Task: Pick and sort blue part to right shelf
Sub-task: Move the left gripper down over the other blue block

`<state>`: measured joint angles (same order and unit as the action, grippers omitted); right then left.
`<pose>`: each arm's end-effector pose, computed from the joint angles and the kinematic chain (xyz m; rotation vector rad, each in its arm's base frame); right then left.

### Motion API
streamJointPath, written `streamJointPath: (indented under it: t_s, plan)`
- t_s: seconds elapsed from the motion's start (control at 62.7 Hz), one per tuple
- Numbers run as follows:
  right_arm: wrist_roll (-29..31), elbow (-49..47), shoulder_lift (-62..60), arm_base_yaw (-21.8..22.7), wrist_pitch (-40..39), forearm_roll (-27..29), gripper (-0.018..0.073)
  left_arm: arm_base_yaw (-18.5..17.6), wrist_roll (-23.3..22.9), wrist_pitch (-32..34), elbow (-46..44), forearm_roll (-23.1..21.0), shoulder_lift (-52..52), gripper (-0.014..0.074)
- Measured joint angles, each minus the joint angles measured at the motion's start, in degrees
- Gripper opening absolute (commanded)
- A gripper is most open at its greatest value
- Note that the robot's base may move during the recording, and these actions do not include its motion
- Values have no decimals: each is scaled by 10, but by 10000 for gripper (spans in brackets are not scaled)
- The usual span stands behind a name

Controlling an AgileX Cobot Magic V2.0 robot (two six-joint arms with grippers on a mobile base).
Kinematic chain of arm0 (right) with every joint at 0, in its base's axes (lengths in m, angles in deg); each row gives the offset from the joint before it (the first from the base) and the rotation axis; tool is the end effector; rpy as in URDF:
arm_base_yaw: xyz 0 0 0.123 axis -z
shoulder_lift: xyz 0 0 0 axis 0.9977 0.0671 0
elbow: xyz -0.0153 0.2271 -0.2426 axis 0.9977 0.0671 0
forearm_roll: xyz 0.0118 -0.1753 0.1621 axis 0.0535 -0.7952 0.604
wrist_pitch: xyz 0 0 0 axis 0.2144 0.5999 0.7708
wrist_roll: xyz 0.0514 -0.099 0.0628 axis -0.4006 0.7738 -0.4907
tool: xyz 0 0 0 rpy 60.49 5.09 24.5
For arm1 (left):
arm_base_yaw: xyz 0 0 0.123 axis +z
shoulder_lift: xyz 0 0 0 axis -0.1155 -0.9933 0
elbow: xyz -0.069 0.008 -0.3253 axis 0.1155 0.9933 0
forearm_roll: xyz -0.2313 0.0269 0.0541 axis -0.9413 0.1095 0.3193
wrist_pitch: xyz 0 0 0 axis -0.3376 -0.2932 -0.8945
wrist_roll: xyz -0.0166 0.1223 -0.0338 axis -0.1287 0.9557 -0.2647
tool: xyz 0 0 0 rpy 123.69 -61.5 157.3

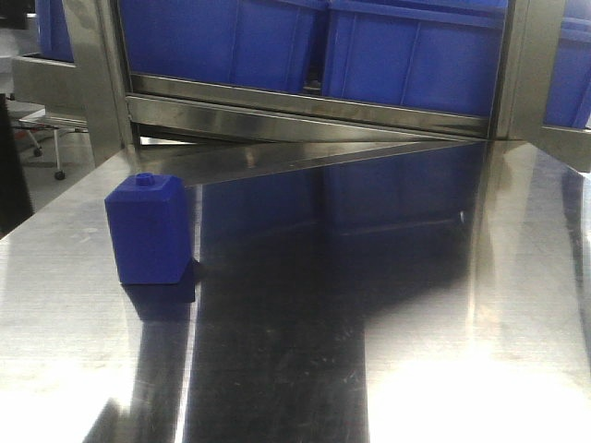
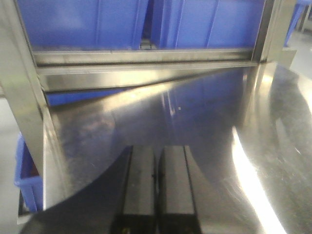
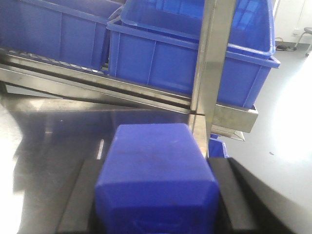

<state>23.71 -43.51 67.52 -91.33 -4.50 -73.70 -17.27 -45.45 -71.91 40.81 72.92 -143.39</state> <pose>0.0428 0.0049 0.3094 -0.0832 1.6289 0.0723 0.1960 -0.0878 0.3259 0.3855 1.7635 -0.2981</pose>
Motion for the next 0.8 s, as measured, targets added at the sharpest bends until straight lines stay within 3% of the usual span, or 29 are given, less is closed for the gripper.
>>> streamJointPath:
  t_s: [0.112, 0.191, 0.351, 0.415, 0.606, 0.797]
  plan:
    - [0, 0, 0, 0, 0, 0, 372, -1, -9, -86, -62, -22, -51, 137]
    - [0, 0, 0, 0, 0, 0, 372, -1, -11, -153, -103, -36, -75, 204]
    - [0, 0, 0, 0, 0, 0, 372, -1, -12, -254, -173, -59, -126, 515]
    - [0, 0, 0, 0, 0, 0, 372, -1, -15, -282, -197, -72, -144, 589]
    - [0, 0, 0, 0, 0, 0, 372, -1, -20, -404, -285, -99, -205, 602]
    - [0, 0, 0, 0, 0, 0, 372, -5, -82, -520, -367, -100, -265, 602]
